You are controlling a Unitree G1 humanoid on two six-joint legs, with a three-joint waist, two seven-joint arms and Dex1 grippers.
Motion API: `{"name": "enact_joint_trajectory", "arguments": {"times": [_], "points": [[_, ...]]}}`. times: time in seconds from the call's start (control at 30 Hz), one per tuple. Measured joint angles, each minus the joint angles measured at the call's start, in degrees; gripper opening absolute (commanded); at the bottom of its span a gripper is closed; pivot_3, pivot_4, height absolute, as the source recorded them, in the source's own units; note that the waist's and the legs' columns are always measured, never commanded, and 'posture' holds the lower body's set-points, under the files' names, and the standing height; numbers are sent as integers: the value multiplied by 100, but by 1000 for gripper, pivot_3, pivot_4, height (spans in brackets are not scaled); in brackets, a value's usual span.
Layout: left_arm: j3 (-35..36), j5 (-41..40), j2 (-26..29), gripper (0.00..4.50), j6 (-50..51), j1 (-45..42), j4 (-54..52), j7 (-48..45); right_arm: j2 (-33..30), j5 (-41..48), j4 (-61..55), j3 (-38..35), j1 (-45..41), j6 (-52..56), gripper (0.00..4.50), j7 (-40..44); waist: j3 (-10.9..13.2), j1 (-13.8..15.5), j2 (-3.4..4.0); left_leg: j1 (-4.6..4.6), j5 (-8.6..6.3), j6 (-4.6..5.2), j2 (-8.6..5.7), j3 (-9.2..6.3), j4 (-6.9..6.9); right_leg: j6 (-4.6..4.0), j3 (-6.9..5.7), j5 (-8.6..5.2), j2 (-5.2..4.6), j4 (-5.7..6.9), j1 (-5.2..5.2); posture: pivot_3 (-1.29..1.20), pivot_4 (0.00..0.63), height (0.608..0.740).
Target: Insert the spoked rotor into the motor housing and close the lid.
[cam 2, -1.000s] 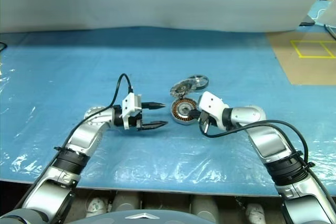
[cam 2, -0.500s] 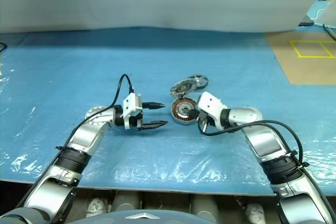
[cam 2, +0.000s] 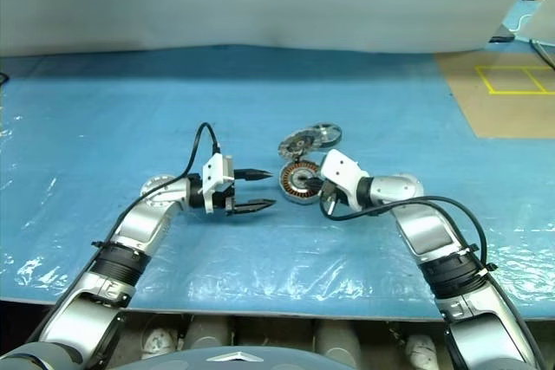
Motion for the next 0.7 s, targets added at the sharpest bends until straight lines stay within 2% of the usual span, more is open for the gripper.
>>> {"name": "enact_joint_trajectory", "arguments": {"times": [0.13,0.27,0.37,0.53,0.7], "points": [[-2,5,-19,3031,0,0,0,5,18,53,-11,-12,-8,80,20,29,0,0,0,0,0,0,0,0,1,0,0,0,0,1,0,0,150,740],[-7,20,-31,3031,-6,0,4,4,25,650,-337,-207,31,610,20,331,0,6,0,-2,0,1,0,0,0,0,0,0,0,0,0,0,150,740],[-10,35,-52,3031,-13,0,15,5,125,758,-375,-322,4,698,20,245,0,6,0,-1,0,1,0,0,0,-1,-1,0,0,0,0,0,150,740],[-20,47,-76,3031,-18,-1,21,7,498,601,-77,-307,-248,481,20,-134,0,0,0,0,0,0,0,0,1,-1,-1,0,-1,2,0,0,150,740],[-18,60,-64,3031,-18,-6,21,8,641,65,736,-116,-418,-60,20,-527,0,16,0,-7,0,0,-1,0,1,-1,-3,0,-1,0,-1,0,150,740]]}}
